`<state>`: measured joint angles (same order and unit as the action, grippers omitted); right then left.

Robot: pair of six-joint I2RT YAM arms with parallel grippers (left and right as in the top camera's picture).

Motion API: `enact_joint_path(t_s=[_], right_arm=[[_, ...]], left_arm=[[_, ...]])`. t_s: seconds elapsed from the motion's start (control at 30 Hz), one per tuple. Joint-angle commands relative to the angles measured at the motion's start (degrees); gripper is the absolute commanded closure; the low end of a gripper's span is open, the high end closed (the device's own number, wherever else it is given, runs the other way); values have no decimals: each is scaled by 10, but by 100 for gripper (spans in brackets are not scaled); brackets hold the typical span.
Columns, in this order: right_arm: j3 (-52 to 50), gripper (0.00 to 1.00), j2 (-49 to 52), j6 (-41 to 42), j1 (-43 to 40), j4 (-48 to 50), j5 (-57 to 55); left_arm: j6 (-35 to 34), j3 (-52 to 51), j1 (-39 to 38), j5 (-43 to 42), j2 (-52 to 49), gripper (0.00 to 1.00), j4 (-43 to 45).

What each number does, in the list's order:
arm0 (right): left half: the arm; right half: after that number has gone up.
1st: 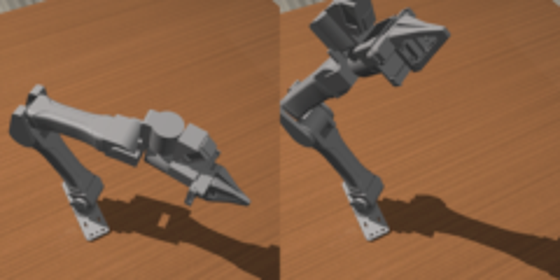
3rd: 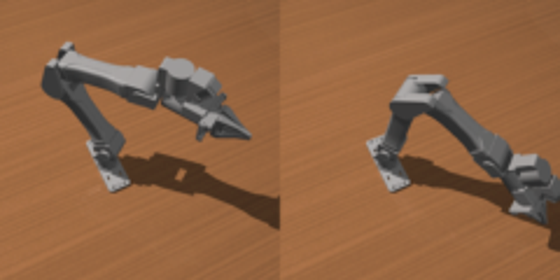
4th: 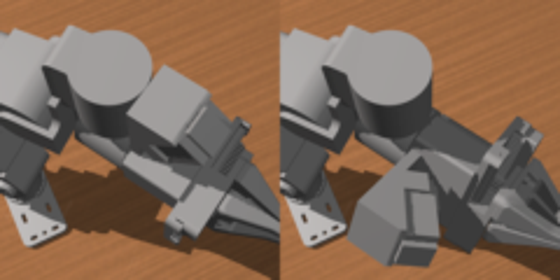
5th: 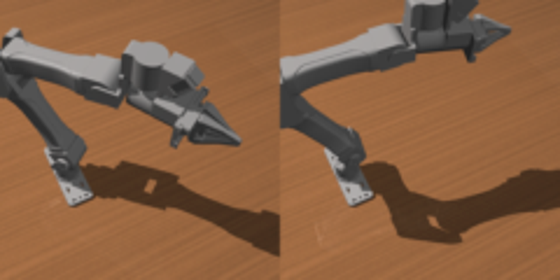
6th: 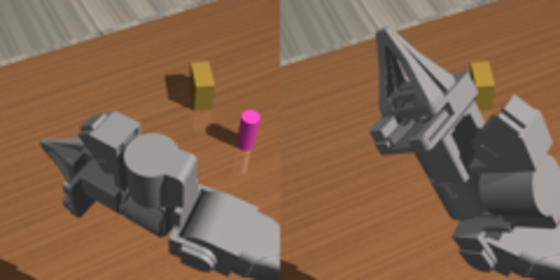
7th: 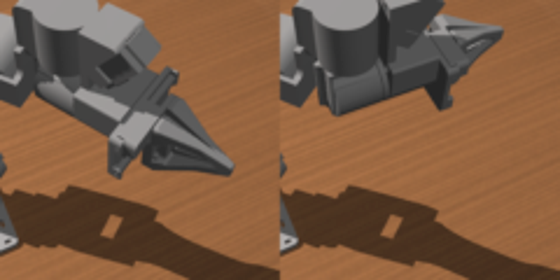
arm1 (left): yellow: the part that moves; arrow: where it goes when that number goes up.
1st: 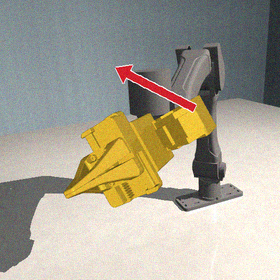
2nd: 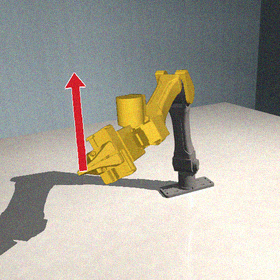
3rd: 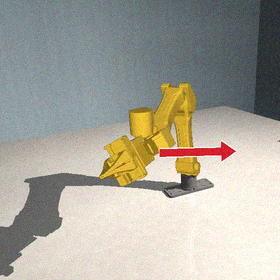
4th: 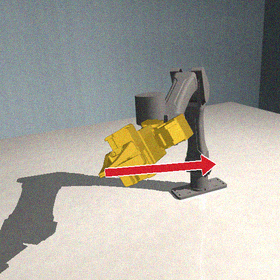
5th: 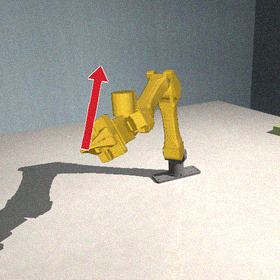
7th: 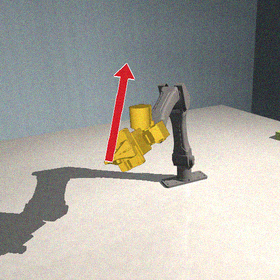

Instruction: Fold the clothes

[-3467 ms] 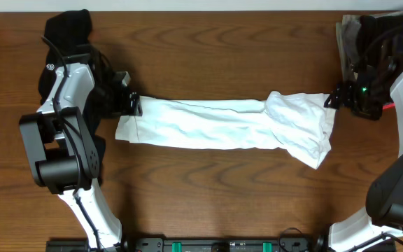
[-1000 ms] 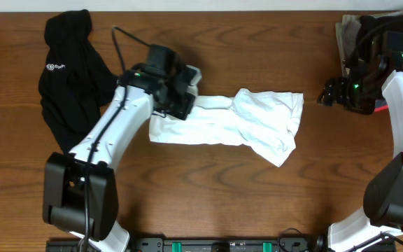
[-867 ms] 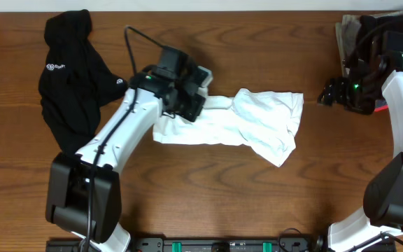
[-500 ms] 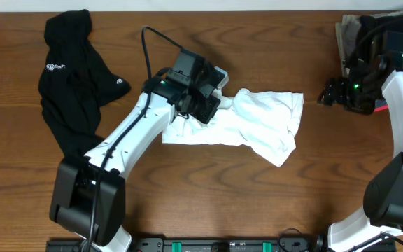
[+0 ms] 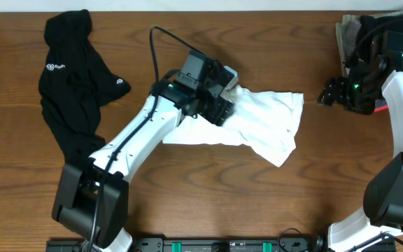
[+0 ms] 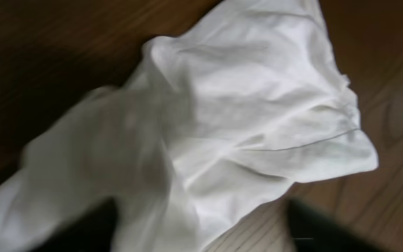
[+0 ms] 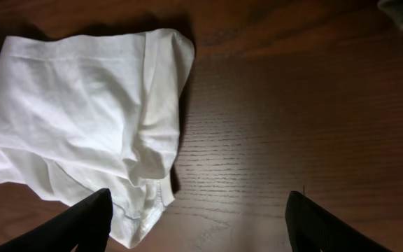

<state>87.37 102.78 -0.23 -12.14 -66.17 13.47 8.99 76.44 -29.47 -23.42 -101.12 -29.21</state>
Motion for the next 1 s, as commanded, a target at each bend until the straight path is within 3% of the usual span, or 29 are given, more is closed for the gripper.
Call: enact_joint_path(t_s=[0.0, 0.27, 0.4, 0.5, 0.7, 0.97], right_arm=[[6, 23, -9, -1, 5, 0, 0], [6, 23, -9, -3, 5, 0, 0], [6, 22, -9, -4, 5, 0, 0], [6, 22, -9, -5, 5, 2, 1], [6, 22, -9, -5, 5, 7, 1], [6, 22, -9, -5, 12, 6, 0]], left_arm=[[-5, 2, -13, -2, 12, 0, 11], [-53, 22, -2, 11, 12, 2, 26], [-66, 21, 25, 59, 12, 0, -19], [-65, 17, 45, 81, 11, 11, -58], [-65, 5, 58, 80, -4, 51, -56], [-68, 5, 53, 74, -71, 54, -33]])
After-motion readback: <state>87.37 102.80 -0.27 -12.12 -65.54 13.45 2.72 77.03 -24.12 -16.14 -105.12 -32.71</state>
